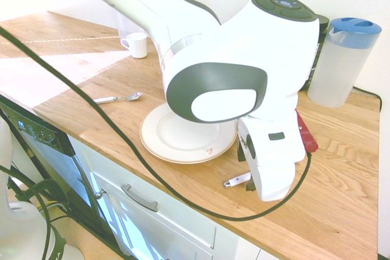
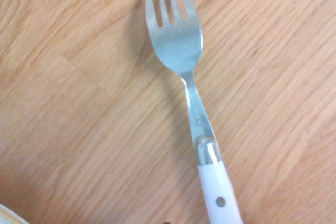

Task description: Put the fork into the plate

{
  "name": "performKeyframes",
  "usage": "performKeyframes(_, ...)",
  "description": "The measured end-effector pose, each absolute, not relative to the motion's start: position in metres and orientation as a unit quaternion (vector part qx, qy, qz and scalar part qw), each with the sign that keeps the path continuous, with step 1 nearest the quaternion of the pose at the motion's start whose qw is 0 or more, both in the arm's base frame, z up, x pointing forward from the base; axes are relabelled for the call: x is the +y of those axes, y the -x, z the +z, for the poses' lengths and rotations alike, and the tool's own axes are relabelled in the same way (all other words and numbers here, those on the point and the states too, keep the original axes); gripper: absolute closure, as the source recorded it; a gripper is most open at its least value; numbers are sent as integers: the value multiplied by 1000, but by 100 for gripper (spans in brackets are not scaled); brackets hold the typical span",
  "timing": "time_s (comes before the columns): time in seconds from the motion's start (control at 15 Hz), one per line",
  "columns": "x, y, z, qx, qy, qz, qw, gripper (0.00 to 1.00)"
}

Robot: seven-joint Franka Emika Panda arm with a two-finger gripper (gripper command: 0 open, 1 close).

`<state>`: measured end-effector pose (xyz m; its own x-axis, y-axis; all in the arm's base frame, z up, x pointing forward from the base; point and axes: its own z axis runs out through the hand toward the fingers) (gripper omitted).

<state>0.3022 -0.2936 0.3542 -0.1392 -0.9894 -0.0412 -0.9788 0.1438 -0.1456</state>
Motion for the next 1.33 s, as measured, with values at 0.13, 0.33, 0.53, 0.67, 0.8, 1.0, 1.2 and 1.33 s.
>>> performKeyframes(0.13, -295, -308, 348, 755, 651, -33, 69, 100)
performKeyframes(0.33, -300, -311, 335, 757, 649, -22, 73, 100)
performKeyframes(0.53, -304, -311, 328, 757, 649, -20, 75, 100)
performKeyframes(0.67, -304, -312, 329, 756, 650, -21, 76, 100)
performKeyframes(0.8, -303, -315, 330, 754, 652, -22, 76, 100)
performKeyframes(1.0, -302, -317, 330, 751, 655, -21, 75, 100)
performKeyframes(1.2, -303, -314, 331, 751, 656, -23, 72, 100)
performKeyframes(1.33, -301, -302, 335, 752, 655, -31, 71, 100)
